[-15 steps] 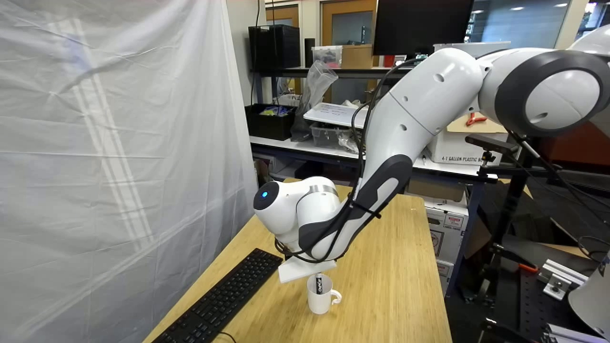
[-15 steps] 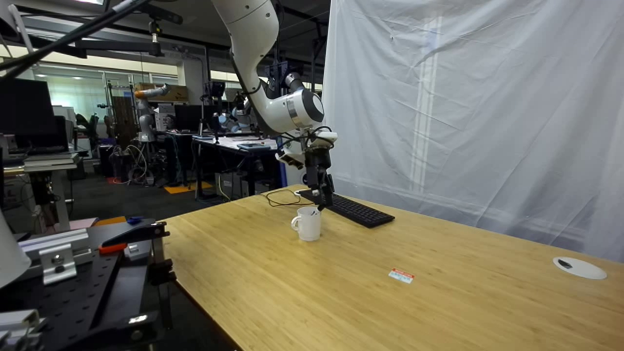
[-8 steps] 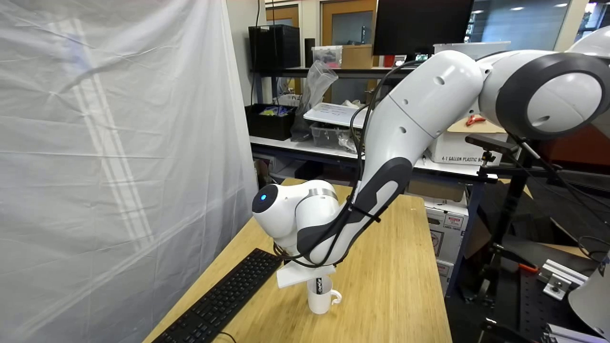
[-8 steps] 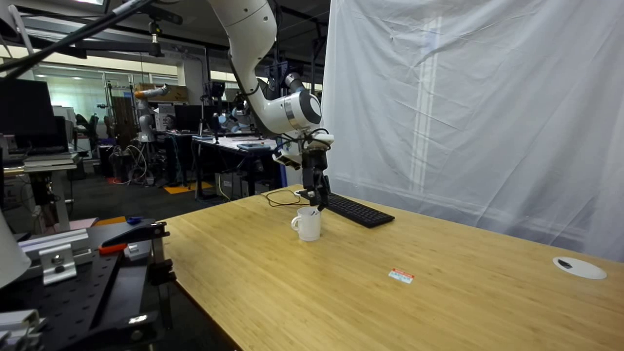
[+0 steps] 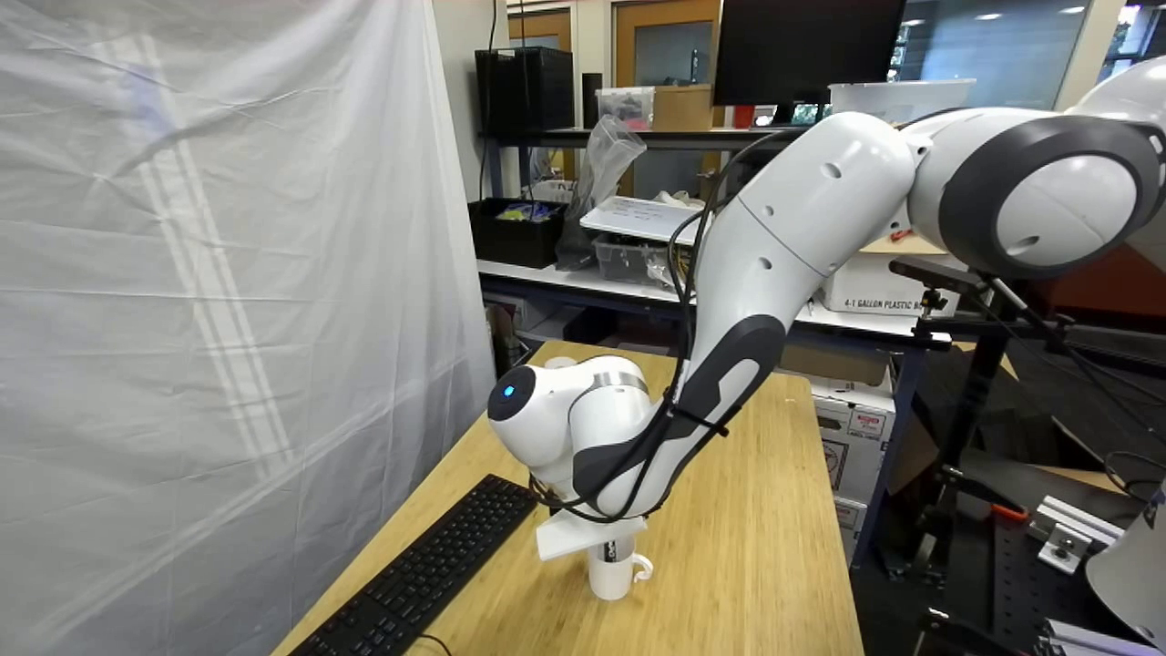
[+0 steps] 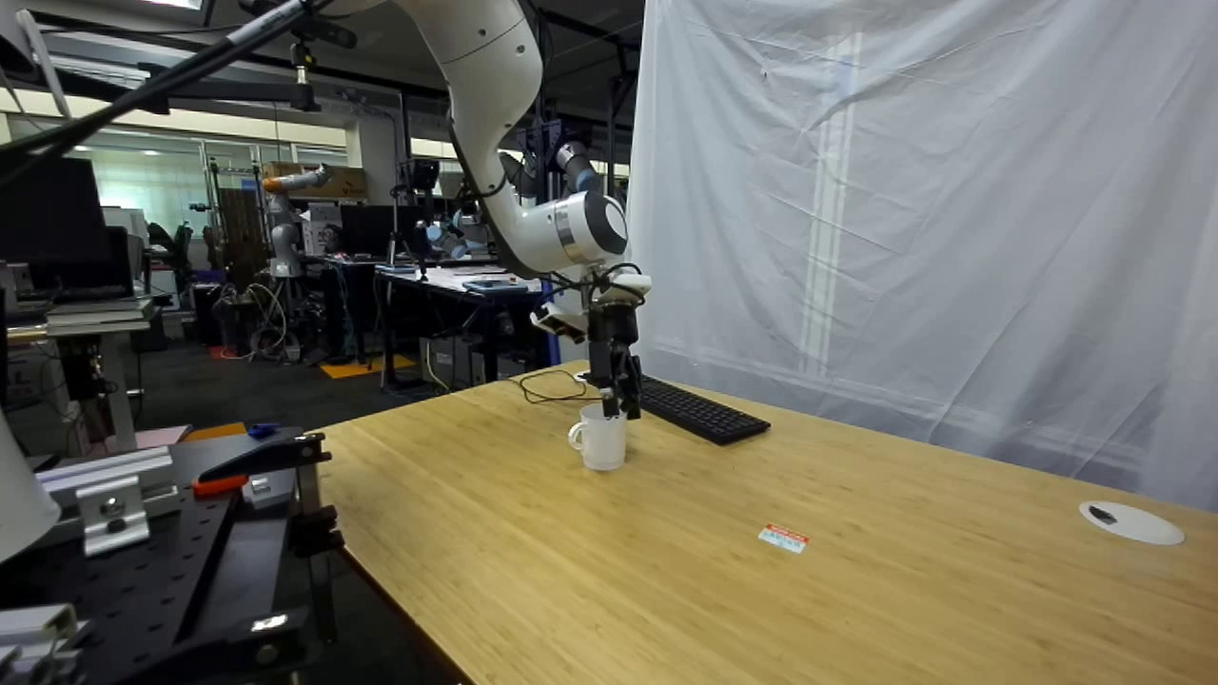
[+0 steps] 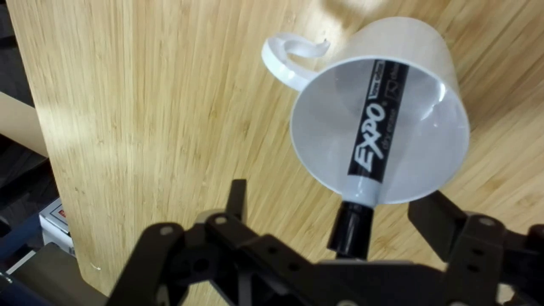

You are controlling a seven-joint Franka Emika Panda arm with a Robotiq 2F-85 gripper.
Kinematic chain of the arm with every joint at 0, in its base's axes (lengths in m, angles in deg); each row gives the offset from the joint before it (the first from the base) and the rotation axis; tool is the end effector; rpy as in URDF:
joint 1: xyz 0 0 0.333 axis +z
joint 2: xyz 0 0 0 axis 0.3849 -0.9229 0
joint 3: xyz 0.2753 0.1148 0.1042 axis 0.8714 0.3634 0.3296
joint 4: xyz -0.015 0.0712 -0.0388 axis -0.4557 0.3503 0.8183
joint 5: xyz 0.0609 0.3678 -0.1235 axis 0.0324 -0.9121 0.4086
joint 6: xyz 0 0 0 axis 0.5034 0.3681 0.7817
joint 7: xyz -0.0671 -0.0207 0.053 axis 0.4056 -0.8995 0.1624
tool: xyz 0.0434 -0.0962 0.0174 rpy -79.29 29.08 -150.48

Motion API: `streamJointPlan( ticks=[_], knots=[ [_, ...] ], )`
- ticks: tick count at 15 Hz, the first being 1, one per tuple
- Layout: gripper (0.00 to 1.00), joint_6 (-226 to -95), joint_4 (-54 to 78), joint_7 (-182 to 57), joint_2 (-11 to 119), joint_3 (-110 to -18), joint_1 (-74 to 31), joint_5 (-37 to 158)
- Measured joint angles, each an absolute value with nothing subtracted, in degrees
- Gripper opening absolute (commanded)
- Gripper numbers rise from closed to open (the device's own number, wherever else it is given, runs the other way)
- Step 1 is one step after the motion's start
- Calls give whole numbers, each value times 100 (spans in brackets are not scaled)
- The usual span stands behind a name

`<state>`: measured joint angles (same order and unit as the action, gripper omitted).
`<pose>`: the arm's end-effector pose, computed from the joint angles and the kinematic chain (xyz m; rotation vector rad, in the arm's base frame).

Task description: Put the marker on the desk

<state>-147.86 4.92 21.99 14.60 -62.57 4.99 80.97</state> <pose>0.6067 0.2688 0.0654 2.4468 -1.0669 0.1501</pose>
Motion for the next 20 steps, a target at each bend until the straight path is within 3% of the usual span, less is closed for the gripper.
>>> streamJointPlan(
  ticks=[9,20],
  knots=[
    [3,-14794,491,2188,1443,-6267,499,8098],
    [5,-14799,474,2187,1590,-6272,502,8097]
  ],
)
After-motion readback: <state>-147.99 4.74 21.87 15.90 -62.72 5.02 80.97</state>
